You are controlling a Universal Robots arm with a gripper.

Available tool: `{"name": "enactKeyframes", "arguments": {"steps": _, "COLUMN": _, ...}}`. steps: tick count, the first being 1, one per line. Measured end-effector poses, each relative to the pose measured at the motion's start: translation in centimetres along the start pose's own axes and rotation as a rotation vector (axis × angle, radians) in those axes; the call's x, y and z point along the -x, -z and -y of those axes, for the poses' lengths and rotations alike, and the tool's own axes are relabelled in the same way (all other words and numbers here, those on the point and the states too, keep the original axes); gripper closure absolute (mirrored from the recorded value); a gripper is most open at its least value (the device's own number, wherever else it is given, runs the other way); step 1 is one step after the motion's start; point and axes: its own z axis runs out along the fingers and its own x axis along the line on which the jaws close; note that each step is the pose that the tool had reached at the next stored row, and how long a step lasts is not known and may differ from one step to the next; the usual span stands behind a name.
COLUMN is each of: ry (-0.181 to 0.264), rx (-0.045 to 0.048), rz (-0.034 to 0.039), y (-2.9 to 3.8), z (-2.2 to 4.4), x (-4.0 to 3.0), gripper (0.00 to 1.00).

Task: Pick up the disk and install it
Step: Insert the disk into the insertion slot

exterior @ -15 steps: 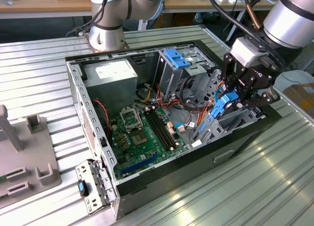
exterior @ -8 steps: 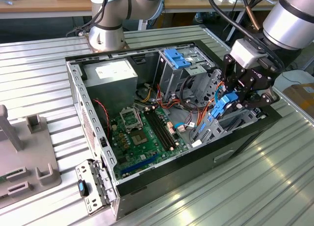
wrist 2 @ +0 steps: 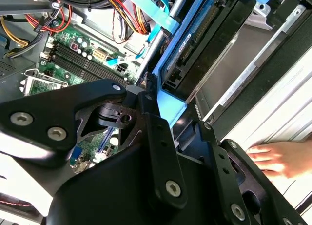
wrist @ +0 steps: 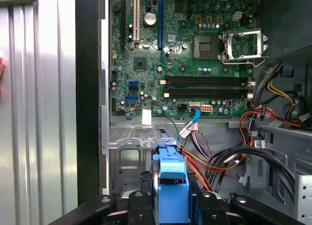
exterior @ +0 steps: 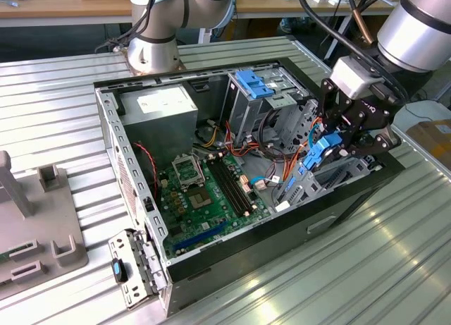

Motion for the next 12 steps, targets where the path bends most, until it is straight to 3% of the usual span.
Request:
{"name": "enactKeyframes", "arguments": {"steps": 3, "ry": 0.0, "rx": -0.0001, "rz": 0.0013, "y": -0.07, "z": 0.0, "x": -0.01, "gripper": 0.62}}
{"name": "enactKeyframes", "arguments": {"steps": 4, "ry": 0.0, "rx": 0.0, "rz": -0.0003, "y": 0.0, "z": 0.01, "x": 0.0, "gripper": 0.56}}
{"name": "enactKeyframes", "arguments": {"steps": 12, "ry": 0.0, "rx": 0.0, "rz": 0.0, "y": -0.03, "z": 0.0, "x": 0.0, "gripper": 0.56}}
